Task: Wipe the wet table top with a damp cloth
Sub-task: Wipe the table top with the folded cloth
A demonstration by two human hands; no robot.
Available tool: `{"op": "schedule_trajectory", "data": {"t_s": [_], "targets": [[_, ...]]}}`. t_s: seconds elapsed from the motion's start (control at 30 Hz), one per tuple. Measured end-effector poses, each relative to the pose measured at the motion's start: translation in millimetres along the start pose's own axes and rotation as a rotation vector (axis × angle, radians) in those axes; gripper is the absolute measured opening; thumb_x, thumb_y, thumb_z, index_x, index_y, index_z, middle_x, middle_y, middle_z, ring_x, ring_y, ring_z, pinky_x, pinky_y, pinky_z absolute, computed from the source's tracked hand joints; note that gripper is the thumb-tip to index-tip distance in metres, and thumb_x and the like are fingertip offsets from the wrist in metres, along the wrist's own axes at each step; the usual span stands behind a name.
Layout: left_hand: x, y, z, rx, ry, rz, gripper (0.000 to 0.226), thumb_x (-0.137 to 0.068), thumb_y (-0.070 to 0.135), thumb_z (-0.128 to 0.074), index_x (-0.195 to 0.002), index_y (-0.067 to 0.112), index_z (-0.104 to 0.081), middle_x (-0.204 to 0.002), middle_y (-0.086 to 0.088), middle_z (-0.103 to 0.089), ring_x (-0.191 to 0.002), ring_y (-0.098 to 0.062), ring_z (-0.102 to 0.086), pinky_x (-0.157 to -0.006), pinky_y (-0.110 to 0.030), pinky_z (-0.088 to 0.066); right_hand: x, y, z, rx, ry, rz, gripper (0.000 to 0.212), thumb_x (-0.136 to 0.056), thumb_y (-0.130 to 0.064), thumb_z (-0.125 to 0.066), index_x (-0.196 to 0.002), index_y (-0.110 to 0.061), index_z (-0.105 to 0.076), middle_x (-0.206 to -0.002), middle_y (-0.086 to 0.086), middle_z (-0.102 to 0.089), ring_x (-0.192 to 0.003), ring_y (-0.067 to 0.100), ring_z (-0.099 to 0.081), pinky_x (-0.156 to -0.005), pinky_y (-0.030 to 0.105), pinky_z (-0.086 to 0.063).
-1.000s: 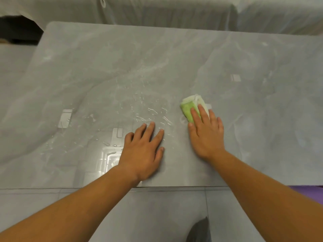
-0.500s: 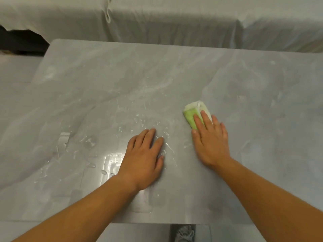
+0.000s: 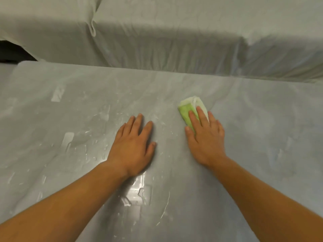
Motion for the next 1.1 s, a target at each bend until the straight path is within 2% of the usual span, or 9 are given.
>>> {"op": "schedule_trajectory", "data": {"t_s": [0.07, 0.23, 0.33, 0.43, 0.5, 0.63, 0.83, 1.03, 1.1], "targets": [[-16.4, -4.8, 4.4, -0.002, -0.005, 0.02, 0.07, -0.093, 0.057, -0.016, -0.155, 0.026, -0.009, -0.165, -0.009, 0.002, -0.151, -0.029, 0.005, -0.122, -0.045, -0.004, 2.2, -14.6, 0.5, 0.02, 0.013, 0.042, 0.064, -0.097, -0.057, -0.017, -0.155, -0.033, -0.027, -0.166, -0.003, -0.019, -0.152, 0.033, -0.017, -0.119, 0.052, -0.016], [-38.7, -12.3, 13.5, -0.014, -0.036, 0.053, 0.068, -0.093, 0.057, -0.017, -0.154, 0.027, -0.014, -0.165, -0.008, -0.003, -0.151, -0.029, 0.002, -0.12, -0.045, -0.007, 33.1, -21.1, -7.1, 0.023, -0.125, 0.405, 0.055, -0.103, -0.053, -0.016, -0.155, -0.039, -0.025, -0.166, -0.013, -0.016, -0.154, 0.024, -0.014, -0.122, 0.049, -0.015], [-40.4, -14.3, 17.4, -0.024, -0.054, 0.05, 0.065, -0.093, 0.056, -0.019, -0.151, 0.027, -0.025, -0.163, -0.008, -0.015, -0.15, -0.031, -0.009, -0.118, -0.048, -0.015, -30.7, -3.4, 3.3, 0.04, -0.057, 0.258, 0.058, -0.101, -0.054, -0.013, -0.154, -0.038, -0.027, -0.165, -0.01, -0.02, -0.153, 0.027, -0.018, -0.122, 0.049, -0.014], [-45.9, -15.1, 28.1, -0.034, -0.007, 0.003, 0.054, -0.094, 0.052, -0.028, -0.139, 0.026, -0.044, -0.151, -0.008, -0.038, -0.14, -0.033, -0.03, -0.112, -0.048, -0.027, -73.7, -11.0, 9.3, -0.013, -0.021, 0.04, 0.064, -0.097, -0.055, -0.009, -0.156, -0.034, -0.022, -0.167, -0.007, -0.013, -0.154, 0.029, -0.008, -0.122, 0.05, -0.008], [-53.8, -16.7, 34.3, -0.044, 0.017, -0.025, 0.049, -0.093, 0.05, -0.031, -0.132, 0.024, -0.049, -0.14, -0.006, -0.046, -0.133, -0.032, -0.037, -0.109, -0.045, -0.028, -65.5, -28.7, 7.2, 0.001, -0.02, 0.11, 0.063, -0.098, -0.056, -0.013, -0.156, -0.033, -0.023, -0.167, -0.005, -0.014, -0.154, 0.029, -0.007, -0.122, 0.052, -0.009], [-73.1, -26.5, 35.3, -0.041, -0.019, -0.014, 0.063, -0.093, 0.054, -0.025, -0.148, 0.024, -0.032, -0.16, -0.013, -0.022, -0.149, -0.034, -0.013, -0.119, -0.047, -0.013, -50.4, -30.5, -0.8, 0.022, -0.107, 0.371, 0.057, -0.101, -0.054, -0.021, -0.154, -0.036, -0.029, -0.165, -0.011, -0.02, -0.154, 0.023, -0.013, -0.122, 0.049, -0.012], [-77.8, -36.2, 29.6, 0.034, -0.011, -0.029, 0.064, -0.095, 0.059, -0.022, -0.153, 0.031, -0.023, -0.165, -0.006, -0.008, -0.151, -0.028, 0.0, -0.118, -0.042, -0.006, -130.1, -33.8, 7.5, 0.002, -0.023, 0.045, 0.068, -0.094, -0.059, -0.01, -0.156, -0.035, -0.02, -0.168, -0.006, -0.012, -0.154, 0.028, -0.008, -0.122, 0.048, -0.005], [-71.8, -41.5, 26.5, 0.073, -0.017, -0.108, 0.068, -0.098, 0.062, -0.018, -0.156, 0.029, -0.007, -0.165, 0.001, 0.012, -0.149, -0.019, 0.019, -0.119, -0.034, 0.007, -89.1, -85.0, -10.1, 0.031, -0.135, 0.365, 0.058, -0.1, -0.052, -0.017, -0.156, -0.038, -0.023, -0.167, -0.013, -0.013, -0.155, 0.021, -0.007, -0.124, 0.046, -0.006], [-67.0, -45.9, 26.2, 0.082, -0.012, -0.125, 0.07, -0.098, 0.062, -0.018, -0.156, 0.026, -0.004, -0.164, 0.001, 0.016, -0.147, -0.016, 0.024, -0.118, -0.032, 0.012, -104.8, -78.8, -5.9, 0.039, -0.117, 0.343, 0.057, -0.1, -0.051, -0.017, -0.155, -0.038, -0.024, -0.166, -0.013, -0.016, -0.154, 0.022, -0.01, -0.123, 0.046, -0.007]]}}
Point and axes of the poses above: each hand's wrist, its own x-axis away from the middle knuckle, its own z-axis out of the back of the hand, y = z × x, the point moved 10 cm from there along -x, towards the middle knuckle
